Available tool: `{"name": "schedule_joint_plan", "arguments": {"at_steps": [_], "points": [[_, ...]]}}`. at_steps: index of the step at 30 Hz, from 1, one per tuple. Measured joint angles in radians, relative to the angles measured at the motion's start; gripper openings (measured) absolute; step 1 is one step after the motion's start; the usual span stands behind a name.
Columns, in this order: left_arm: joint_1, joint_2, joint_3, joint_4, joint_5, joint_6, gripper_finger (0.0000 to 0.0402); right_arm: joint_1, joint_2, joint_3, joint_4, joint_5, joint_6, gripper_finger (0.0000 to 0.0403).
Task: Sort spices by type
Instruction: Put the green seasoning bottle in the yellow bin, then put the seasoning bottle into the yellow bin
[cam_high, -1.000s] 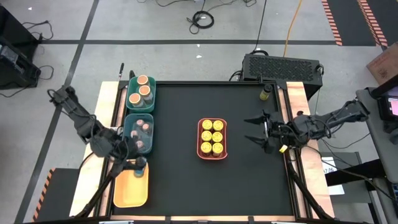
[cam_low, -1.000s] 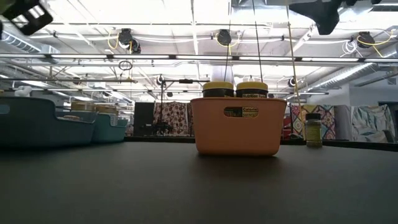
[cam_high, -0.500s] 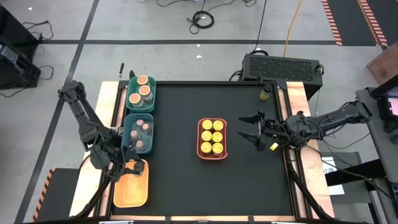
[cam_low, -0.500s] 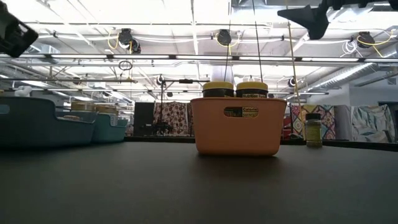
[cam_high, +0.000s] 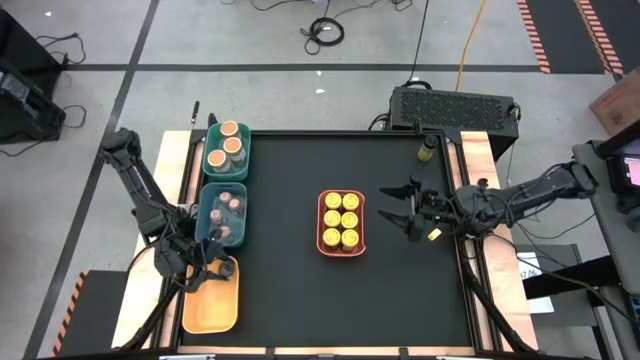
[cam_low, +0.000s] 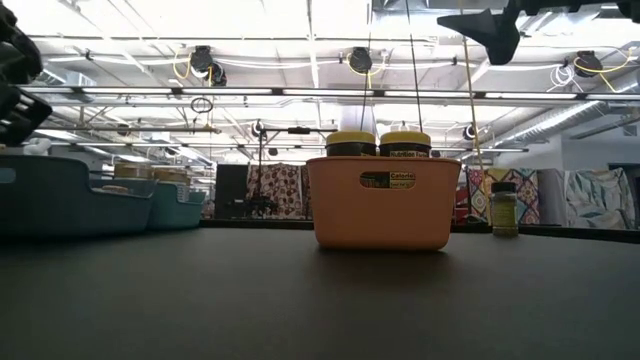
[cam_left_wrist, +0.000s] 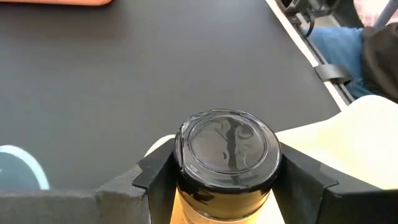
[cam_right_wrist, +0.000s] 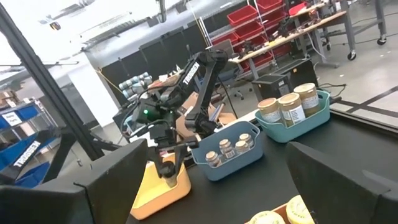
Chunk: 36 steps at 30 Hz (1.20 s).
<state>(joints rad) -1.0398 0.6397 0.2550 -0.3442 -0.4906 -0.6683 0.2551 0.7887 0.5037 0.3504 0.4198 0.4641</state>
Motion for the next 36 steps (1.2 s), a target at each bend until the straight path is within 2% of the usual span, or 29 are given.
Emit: {"name": "schedule_joint_plan", "arguments": {"at_steps": [10,27,36], "points": [[-0.015,0.0,-0.013,0.024,-0.019,-0.004,0.0214,-0.033,0.0,0.0,0.017,-0.001,0.0,0.0375],[-0.015,0.0,-0.014,0.038,-0.042,-0.006,0.0294,-0.033,0.0,0.0,0.013,-0.002,0.0,0.0375],[-0.015,0.0,0.036,0.045,-0.042,0.047,0.0307,-0.033,0.0,0.0,0.012,-0.002,-0.002,0.0375]]}}
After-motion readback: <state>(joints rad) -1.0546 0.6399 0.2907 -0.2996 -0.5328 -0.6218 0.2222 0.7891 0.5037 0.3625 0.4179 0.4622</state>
